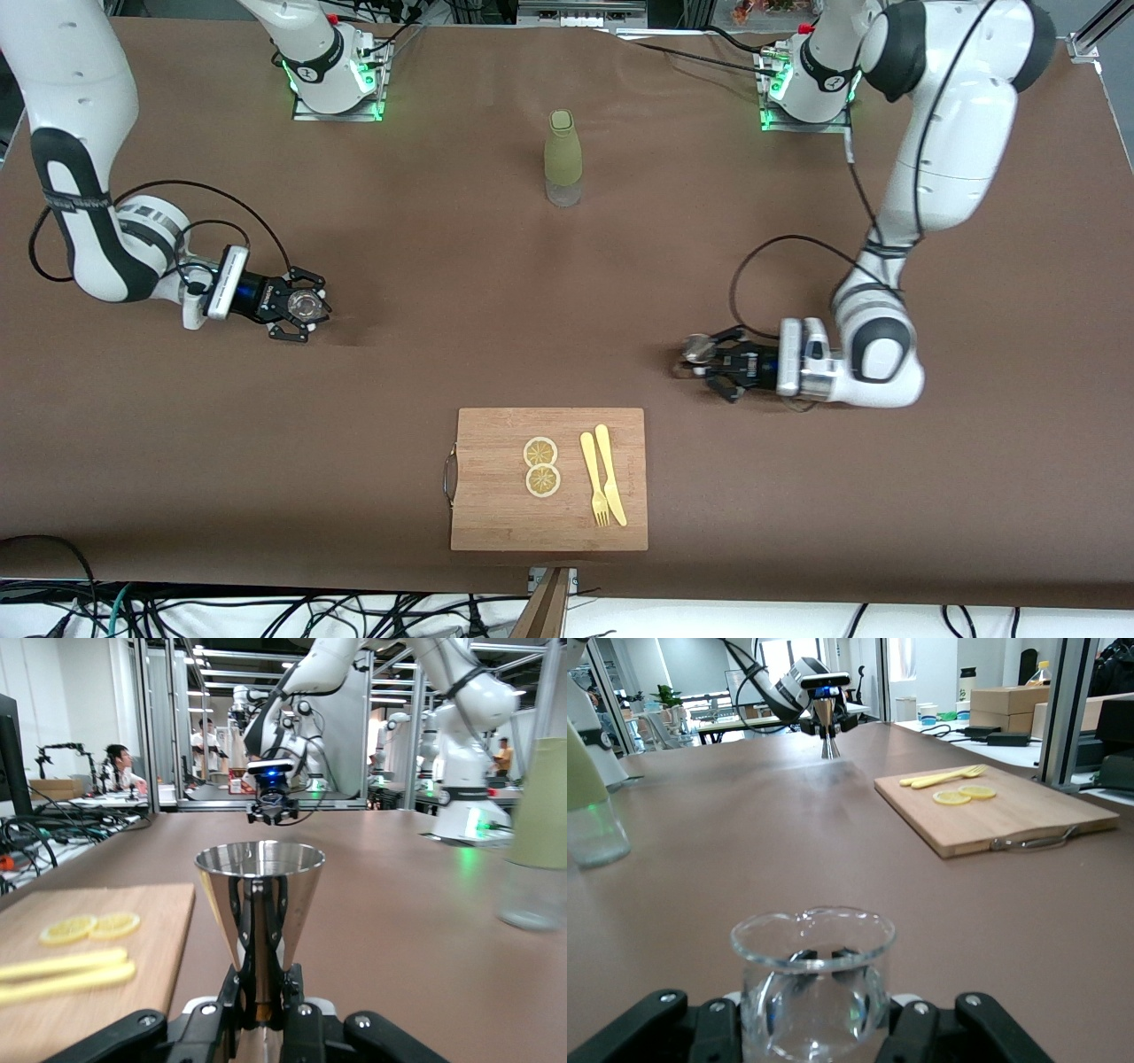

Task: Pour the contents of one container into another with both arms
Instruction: 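Move the beaker back with the right gripper while the left gripper returns the jigger, then set down the beaker and jigger and open both grippers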

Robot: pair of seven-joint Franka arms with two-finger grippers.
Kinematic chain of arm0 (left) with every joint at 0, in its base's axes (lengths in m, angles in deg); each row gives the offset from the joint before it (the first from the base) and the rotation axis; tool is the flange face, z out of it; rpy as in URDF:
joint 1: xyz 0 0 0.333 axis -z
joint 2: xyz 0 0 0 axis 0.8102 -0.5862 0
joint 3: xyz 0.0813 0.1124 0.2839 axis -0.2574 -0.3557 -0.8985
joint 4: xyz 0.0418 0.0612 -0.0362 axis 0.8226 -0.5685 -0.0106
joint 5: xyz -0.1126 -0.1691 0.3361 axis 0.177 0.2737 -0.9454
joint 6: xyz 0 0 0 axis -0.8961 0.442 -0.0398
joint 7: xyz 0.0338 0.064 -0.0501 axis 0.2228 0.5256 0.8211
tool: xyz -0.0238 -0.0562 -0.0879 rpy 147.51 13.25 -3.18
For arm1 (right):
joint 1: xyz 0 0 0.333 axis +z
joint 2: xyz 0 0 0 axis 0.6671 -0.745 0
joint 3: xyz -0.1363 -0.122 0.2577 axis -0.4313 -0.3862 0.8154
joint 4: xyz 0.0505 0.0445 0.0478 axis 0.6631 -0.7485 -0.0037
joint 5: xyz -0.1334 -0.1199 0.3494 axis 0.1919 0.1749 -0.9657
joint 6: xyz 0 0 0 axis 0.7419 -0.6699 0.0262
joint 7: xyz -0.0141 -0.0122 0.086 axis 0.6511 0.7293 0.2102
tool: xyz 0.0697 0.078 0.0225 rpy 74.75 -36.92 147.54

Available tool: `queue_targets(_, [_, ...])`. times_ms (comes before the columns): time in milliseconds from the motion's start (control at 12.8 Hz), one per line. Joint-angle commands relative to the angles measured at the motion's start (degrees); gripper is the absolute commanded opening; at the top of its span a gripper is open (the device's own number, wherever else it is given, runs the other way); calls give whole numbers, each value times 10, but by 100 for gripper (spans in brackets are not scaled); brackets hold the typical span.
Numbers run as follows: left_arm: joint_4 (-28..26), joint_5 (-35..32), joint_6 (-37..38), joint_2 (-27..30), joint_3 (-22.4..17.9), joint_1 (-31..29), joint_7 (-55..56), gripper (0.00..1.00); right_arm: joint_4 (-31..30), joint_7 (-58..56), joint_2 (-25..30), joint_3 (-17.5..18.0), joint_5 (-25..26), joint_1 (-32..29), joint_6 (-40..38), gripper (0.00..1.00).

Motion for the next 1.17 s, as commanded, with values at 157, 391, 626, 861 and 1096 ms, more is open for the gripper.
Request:
queue_targets(157, [-44,-83,98,28,-70,-67,-67,0,62,-48,-75,2,-4,-13,-45,16])
queue_targets(391, [-66,-99,130,22,-116,-91,-139,0,64,-71,-97,2,-13,-12,-45,17])
queue_targets(626, [-66,-137,138,21,-120,-121,-176,0,64,-85,-106,2,-12,-13,-44,17])
queue_targets(861, [-66,-155,143,14,-138,-131,-217,0,65,-87,-106,0,-6,-13,-41,33])
queue_targets(1096, [-66,-155,143,-1,-139,-135,-241,0,65,-92,-105,-11,7,-14,-42,87])
